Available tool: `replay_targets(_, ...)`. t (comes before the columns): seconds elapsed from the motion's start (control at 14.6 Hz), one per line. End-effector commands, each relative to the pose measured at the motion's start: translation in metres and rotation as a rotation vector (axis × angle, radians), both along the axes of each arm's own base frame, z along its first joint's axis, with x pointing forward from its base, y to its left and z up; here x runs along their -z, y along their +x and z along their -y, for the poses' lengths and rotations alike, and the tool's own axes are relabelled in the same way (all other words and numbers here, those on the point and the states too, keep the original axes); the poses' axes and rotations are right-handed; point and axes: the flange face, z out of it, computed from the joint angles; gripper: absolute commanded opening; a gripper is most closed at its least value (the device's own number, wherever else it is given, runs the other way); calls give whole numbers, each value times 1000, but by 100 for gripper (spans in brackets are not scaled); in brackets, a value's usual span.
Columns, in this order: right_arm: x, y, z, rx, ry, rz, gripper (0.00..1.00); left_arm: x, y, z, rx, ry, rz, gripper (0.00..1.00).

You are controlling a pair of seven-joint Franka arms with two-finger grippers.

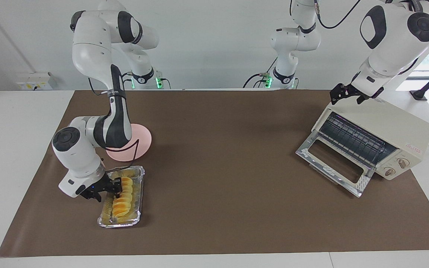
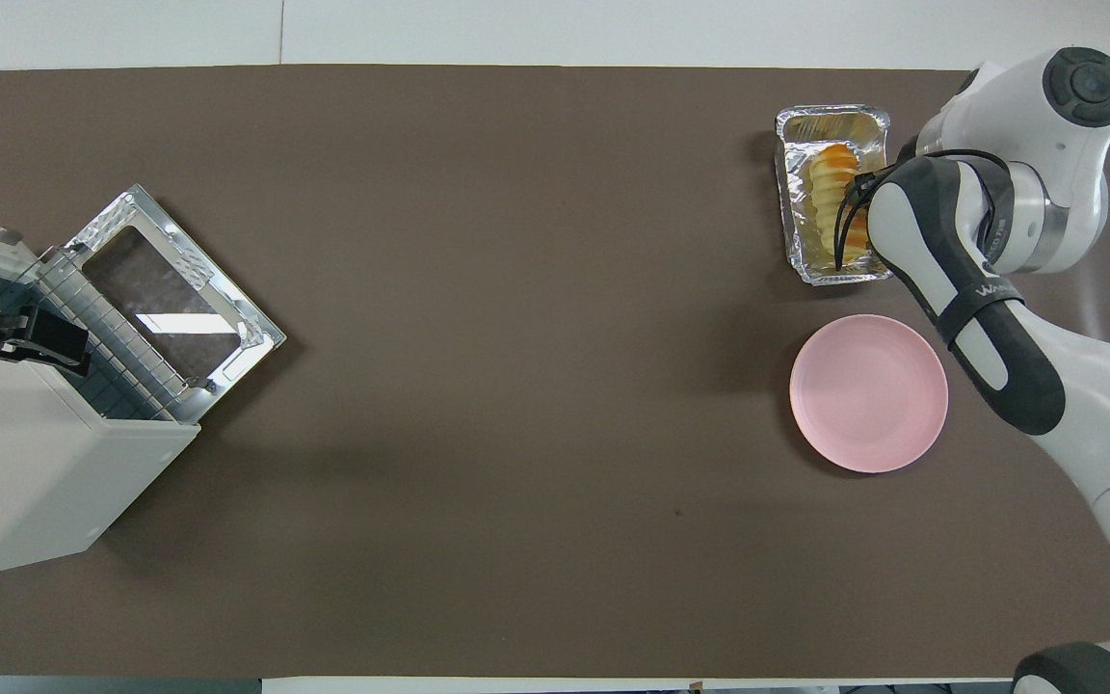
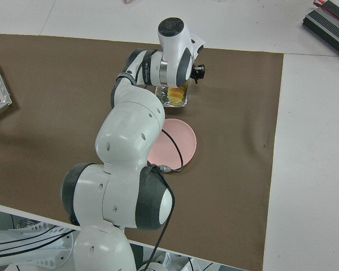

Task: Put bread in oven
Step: 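Lower the bread into the foil tray and open the right gripper, then grasp the rim of the foil tray with the right gripper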

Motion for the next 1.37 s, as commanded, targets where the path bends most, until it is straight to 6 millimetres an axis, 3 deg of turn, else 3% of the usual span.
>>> replay_targets(0.0,5,-8,1,-24,-3,-8,0,-5,-1,-2,0,-1,15,100)
replay_targets(0.55,1,-9,1,-25,-2,-20,0,-5,-1,-2,0,-1,15,100)
replay_targets(0.68,-4,-10,1,-23,6,-60,0,-5,-1,-2,0,0,15,100)
replay_targets(0.75,-17,-8,-2,-23,14,-70,0,-5,-1,-2,0,0,15,100)
replay_targets(0.89,-55,-12,-21,-23,45,-128,0,-5,-1,-2,0,-1,15,100)
replay_targets(1.03,-98,-20,-57,-2,80,-154,0,-5,-1,-2,0,0,15,100)
replay_targets(1.16,-130,-36,-104,38,87,-170,0,-5,-1,-2,0,-1,15,100)
replay_targets(1.3,-154,-58,-172,86,74,-187,0,-5,-1,-2,0,-1,15,100)
